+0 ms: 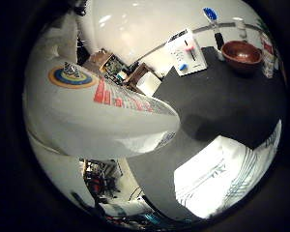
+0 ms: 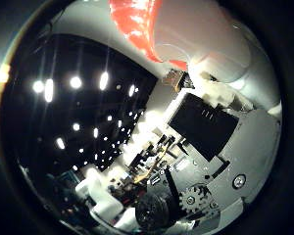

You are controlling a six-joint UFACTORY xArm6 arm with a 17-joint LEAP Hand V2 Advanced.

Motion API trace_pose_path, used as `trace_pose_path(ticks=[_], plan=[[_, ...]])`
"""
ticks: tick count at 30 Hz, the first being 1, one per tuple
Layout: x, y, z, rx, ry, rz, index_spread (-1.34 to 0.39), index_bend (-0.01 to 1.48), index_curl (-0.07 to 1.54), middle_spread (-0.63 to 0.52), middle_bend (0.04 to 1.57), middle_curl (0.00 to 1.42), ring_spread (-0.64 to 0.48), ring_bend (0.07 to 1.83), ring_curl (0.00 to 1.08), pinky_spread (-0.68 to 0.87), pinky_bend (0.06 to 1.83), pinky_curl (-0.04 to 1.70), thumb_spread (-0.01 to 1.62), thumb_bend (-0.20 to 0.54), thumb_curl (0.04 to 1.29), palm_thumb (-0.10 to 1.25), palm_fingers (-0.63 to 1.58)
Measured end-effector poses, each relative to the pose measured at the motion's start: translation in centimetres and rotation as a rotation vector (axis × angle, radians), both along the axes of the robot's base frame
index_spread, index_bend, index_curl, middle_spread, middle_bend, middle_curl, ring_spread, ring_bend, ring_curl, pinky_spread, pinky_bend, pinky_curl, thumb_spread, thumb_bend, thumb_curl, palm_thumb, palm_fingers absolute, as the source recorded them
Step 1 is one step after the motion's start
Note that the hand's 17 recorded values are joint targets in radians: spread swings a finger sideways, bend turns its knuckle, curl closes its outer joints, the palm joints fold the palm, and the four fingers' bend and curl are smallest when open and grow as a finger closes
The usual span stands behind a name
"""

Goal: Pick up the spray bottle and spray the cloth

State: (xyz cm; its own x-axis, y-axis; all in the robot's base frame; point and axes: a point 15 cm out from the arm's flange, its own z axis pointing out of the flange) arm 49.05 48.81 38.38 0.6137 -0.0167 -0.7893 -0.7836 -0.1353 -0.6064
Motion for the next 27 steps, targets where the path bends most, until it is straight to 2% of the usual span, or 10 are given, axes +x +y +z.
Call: trace_pose_path(ticks=[4, 9, 15, 17, 21, 23, 24, 26, 27], plan=[[1.5, 0.6, -3.5, -0.010, 0.042, 0.004, -0.27, 1.17, 0.68, -0.19, 1.34, 0.73, -0.23, 1.37, 0.67, -0.31, 1.32, 0.63, 0.69, -0.016, 1.08, 1.01, 1.19], [1.8, 0.8, -7.3, -0.004, 0.115, 0.018, -0.27, 1.17, 0.68, -0.19, 1.34, 0.73, -0.23, 1.37, 0.67, -0.31, 1.32, 0.64, 0.69, -0.015, 1.07, 1.01, 1.19], [1.9, 0.7, -9.0, -0.012, 0.138, 0.021, -0.27, 1.18, 0.69, -0.19, 1.34, 0.73, -0.23, 1.36, 0.67, -0.30, 1.32, 0.64, 0.69, -0.017, 1.07, 1.00, 1.18], [1.9, 0.8, -9.0, -0.013, 0.140, 0.022, -0.27, 1.17, 0.69, -0.19, 1.33, 0.73, -0.23, 1.36, 0.67, -0.32, 1.31, 0.63, 0.69, -0.045, 1.04, 0.93, 1.18], [1.9, 0.9, -8.5, -0.020, 0.130, 0.031, -0.34, 1.00, 0.66, -0.20, 1.19, 0.68, -0.26, 1.26, 0.60, -0.44, 1.23, 0.56, 0.60, -0.058, 0.94, 0.79, 1.08], [1.7, 0.9, -8.7, -0.033, 0.129, 0.039, -0.39, 0.85, 0.64, -0.23, 1.09, 0.65, -0.27, 1.24, 0.57, -0.52, 1.16, 0.51, 0.60, -0.051, 0.89, 0.75, 1.00], [1.6, 0.8, -8.9, -0.043, 0.127, 0.045, -0.43, 0.74, 0.63, -0.25, 1.02, 0.63, -0.27, 1.22, 0.56, -0.53, 1.17, 0.50, 0.64, -0.049, 0.85, 0.73, 0.90], [1.2, 0.7, -9.4, -0.072, 0.119, 0.061, -0.49, 0.60, 0.60, -0.28, 0.93, 0.61, -0.28, 1.14, 0.51, -0.47, 1.18, 0.49, 0.73, -0.048, 0.77, 0.68, 0.75], [1.0, 0.7, -9.5, -0.084, 0.111, 0.070, -0.51, 0.58, 0.59, -0.29, 0.89, 0.59, -0.27, 1.08, 0.49, -0.39, 1.17, 0.49, 0.81, -0.048, 0.73, 0.63, 0.62]])
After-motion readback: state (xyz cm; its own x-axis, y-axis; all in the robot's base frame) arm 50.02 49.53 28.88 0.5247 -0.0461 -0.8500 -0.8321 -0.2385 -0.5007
